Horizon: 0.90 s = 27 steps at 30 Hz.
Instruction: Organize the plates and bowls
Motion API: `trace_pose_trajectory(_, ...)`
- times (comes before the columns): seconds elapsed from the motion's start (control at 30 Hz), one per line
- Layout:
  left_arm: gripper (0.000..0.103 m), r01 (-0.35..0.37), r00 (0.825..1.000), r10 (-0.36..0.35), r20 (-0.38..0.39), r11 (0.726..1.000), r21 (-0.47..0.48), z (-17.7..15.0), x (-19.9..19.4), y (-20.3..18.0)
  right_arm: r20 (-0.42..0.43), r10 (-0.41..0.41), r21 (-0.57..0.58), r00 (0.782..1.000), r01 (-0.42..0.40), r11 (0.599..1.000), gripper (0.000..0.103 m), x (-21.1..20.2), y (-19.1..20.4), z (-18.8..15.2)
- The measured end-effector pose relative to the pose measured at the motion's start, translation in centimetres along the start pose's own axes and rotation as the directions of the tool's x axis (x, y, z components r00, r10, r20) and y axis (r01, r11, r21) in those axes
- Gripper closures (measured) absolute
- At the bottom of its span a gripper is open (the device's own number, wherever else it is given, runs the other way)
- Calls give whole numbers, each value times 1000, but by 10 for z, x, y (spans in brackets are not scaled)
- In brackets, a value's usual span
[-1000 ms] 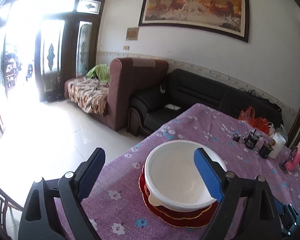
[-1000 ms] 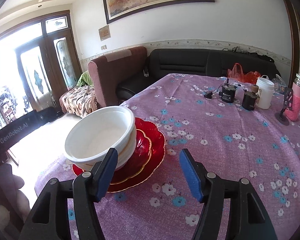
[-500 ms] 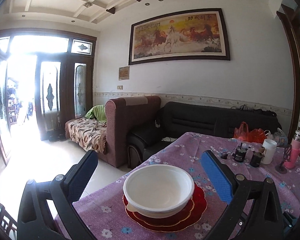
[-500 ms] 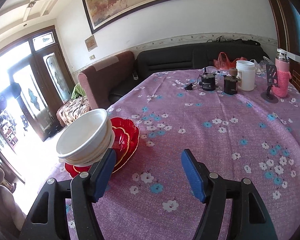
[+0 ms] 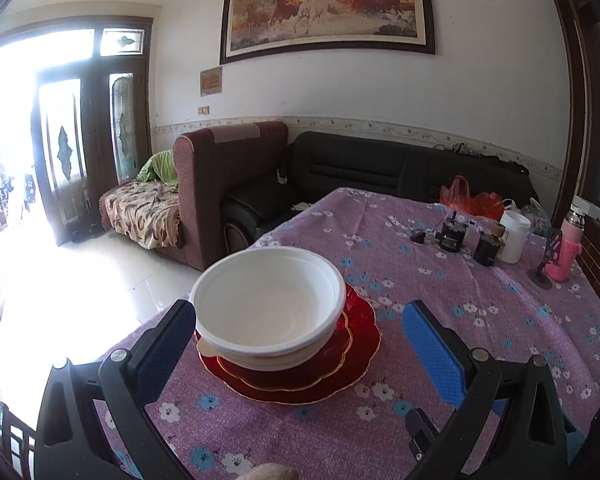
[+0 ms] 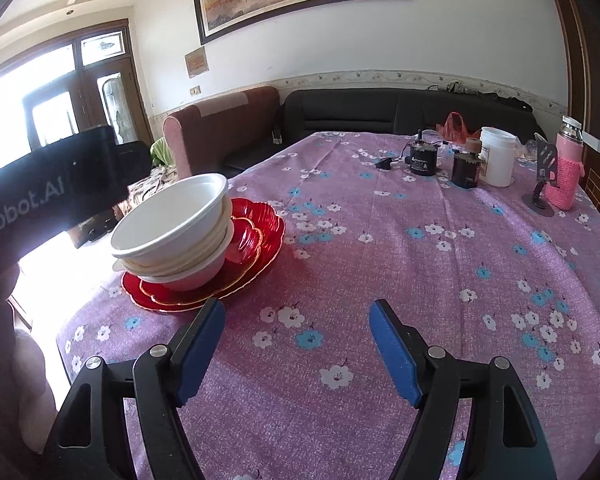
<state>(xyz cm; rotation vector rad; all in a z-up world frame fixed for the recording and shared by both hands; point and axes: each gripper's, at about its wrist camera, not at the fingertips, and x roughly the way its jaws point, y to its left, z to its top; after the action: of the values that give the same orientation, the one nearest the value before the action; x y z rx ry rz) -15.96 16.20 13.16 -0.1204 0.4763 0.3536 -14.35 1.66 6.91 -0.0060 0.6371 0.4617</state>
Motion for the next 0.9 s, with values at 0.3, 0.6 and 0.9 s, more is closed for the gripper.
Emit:
trace_pose_trajectory(0.3, 0, 26, 994, -25, -102, 1000, 12, -21, 3, 10, -58, -12, -21, 998, 11, 1000, 24, 12, 9, -9)
trace_pose_trajectory(0.6, 0, 47, 987, -42, -157, 999, 26, -28, 10, 16, -88, -23, -49, 996, 19, 999, 24, 20, 21, -10)
trace_pose_trajectory(0.9, 0, 63, 978, -61, -200, 998, 3, -35, 19, 31, -111, -58, -100, 992, 47, 994, 23, 31, 35, 0)
